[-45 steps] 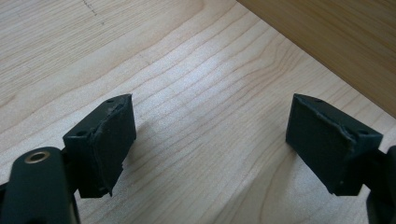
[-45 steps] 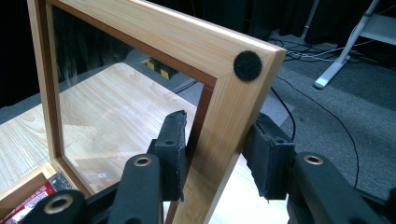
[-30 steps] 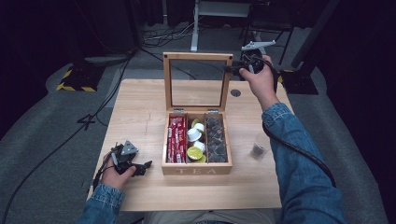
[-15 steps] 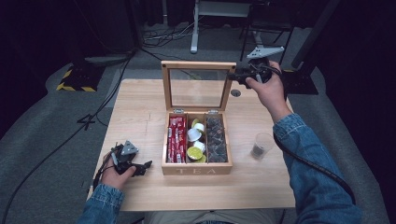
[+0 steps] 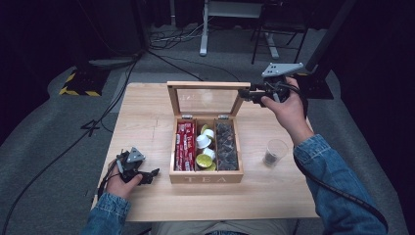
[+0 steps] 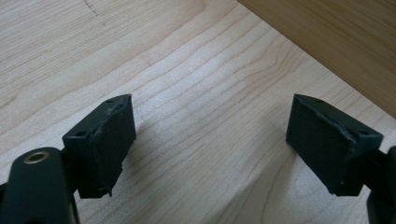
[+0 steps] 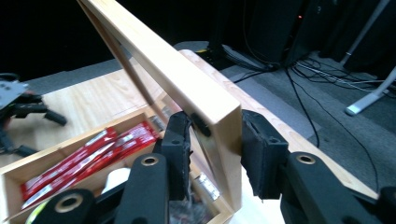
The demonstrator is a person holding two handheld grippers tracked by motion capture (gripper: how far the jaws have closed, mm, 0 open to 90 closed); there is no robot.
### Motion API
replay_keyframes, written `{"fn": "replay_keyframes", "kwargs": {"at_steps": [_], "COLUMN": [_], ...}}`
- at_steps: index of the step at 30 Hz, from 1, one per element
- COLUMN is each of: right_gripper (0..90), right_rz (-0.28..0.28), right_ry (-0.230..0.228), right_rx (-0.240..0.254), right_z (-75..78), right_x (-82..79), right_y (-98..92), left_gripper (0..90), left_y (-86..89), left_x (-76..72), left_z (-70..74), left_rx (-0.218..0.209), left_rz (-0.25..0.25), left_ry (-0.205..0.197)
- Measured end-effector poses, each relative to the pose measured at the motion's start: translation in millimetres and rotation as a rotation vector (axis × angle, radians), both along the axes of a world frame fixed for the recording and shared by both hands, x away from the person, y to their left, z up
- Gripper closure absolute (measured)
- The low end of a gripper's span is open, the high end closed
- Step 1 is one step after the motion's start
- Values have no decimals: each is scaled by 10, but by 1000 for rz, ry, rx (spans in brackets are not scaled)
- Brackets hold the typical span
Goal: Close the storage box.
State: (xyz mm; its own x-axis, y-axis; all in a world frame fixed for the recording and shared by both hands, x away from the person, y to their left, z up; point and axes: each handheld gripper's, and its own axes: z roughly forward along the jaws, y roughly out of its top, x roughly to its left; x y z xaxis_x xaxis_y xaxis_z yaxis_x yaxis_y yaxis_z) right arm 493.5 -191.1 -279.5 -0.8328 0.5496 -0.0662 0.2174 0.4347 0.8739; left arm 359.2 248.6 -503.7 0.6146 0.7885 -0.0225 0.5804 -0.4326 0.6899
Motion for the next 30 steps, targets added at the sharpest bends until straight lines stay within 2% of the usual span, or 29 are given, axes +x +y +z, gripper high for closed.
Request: {"fn": "replay_keyframes", "kwargs": {"at_steps": [4,13,22,30], "right_gripper": [622,603,538,455], "right_rz": [19,56,85,89], "right_ry": [1,-33,-41,-36], "right_rx": [2,-45,-62,-48], "right_z": [-60,-184,-355,-513], "right_x": [-129,-400,-624,-748], "right_y": [-17,-16,-12,-20], "left_gripper": [162,162,162,162], "left_y": [0,1,2,0], "left_x": [1,4,4,7], "left_z": [0,0,1,0], "left_rx": [-1,1,3,2], "left_rz": [0,0,1,1], "left_ry": [1,-2,-4,-4]}}
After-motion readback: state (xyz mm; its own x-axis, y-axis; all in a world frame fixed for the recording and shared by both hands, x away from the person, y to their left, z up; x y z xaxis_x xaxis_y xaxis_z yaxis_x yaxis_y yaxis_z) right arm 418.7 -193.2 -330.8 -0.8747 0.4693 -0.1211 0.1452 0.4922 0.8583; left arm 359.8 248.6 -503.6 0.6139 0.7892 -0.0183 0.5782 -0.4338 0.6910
